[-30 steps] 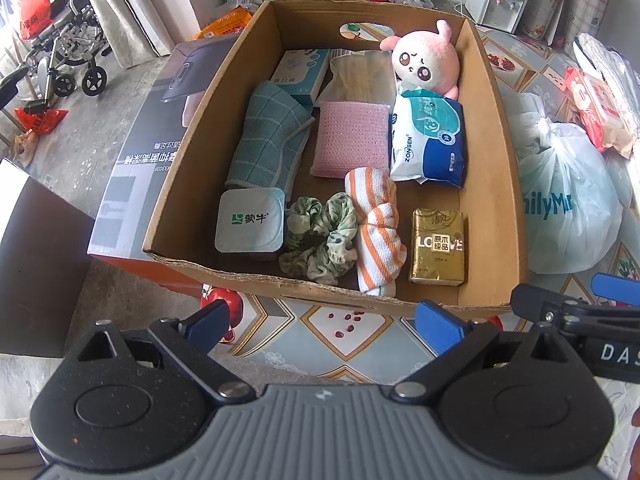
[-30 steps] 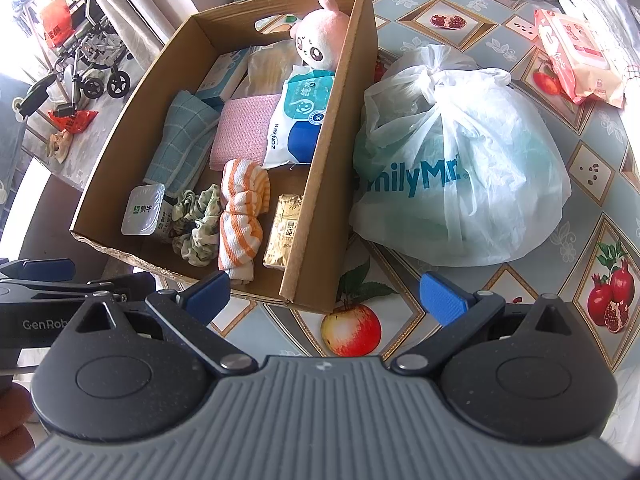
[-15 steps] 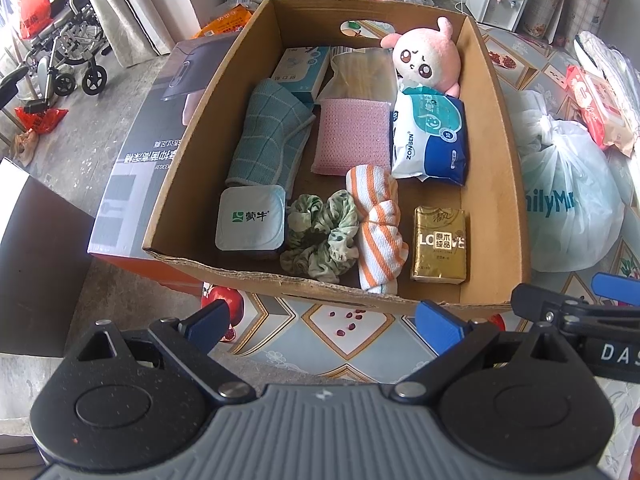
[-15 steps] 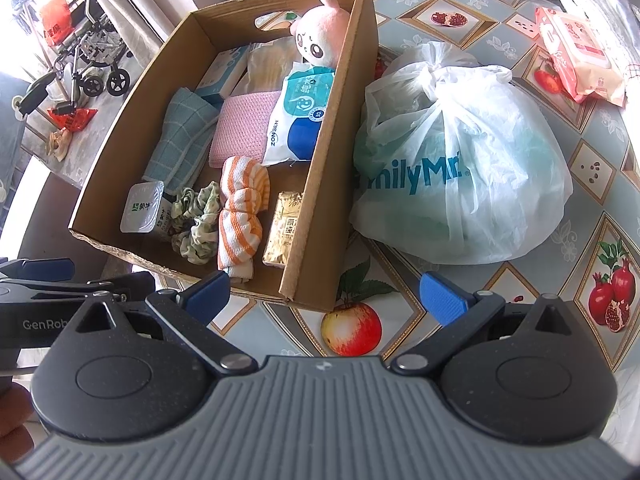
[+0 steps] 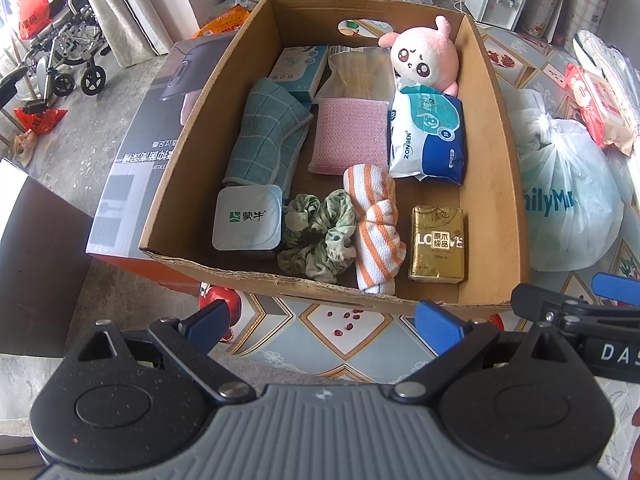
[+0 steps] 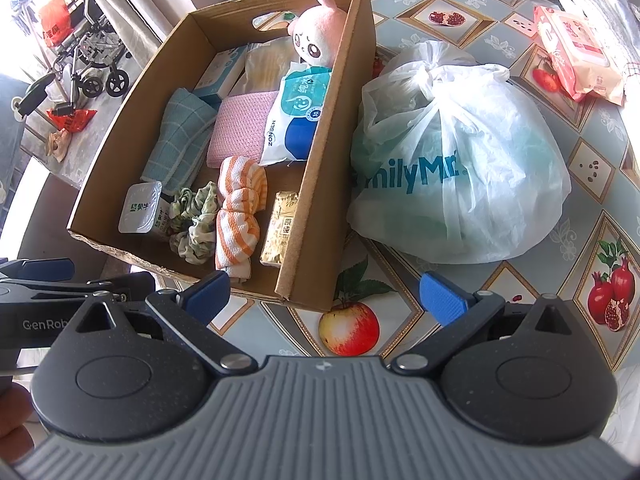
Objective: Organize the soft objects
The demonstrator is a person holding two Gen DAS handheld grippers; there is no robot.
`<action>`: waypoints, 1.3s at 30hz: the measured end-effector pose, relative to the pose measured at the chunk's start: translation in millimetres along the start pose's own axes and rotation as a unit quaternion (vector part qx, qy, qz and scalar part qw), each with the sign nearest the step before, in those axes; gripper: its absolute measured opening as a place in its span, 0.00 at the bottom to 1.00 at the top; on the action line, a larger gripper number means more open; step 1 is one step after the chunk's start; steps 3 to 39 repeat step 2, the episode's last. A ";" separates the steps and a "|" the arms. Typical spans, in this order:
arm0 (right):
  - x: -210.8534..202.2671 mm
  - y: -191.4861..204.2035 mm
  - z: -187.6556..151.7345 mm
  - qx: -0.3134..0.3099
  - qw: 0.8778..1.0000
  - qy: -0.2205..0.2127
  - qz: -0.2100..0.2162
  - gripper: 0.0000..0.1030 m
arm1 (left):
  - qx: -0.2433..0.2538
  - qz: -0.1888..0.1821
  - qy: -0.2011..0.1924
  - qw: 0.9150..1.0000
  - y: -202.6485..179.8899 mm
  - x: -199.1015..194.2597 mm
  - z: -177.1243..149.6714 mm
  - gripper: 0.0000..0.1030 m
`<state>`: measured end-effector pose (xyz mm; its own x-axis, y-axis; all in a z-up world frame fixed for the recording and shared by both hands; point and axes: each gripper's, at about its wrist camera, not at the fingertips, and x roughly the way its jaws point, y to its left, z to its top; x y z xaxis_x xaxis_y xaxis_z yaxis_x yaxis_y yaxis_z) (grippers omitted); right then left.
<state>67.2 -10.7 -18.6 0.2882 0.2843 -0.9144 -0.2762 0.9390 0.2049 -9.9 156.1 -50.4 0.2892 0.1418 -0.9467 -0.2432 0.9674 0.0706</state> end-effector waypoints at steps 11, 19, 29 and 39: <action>-0.1 -0.5 -0.5 0.001 1.000 0.000 0.000 0.99 | 0.000 0.000 0.001 1.000 -0.6 0.5 -0.2 0.97; -0.1 -0.5 -0.5 0.001 1.000 0.000 0.000 0.99 | 0.000 0.000 0.001 1.000 -0.6 0.5 -0.2 0.97; -0.1 -0.5 -0.5 0.001 1.000 0.000 0.000 0.99 | 0.000 0.000 0.001 1.000 -0.6 0.5 -0.2 0.97; -0.1 -0.5 -0.5 0.001 1.000 0.000 0.000 0.99 | 0.000 0.000 0.001 1.000 -0.6 0.5 -0.2 0.97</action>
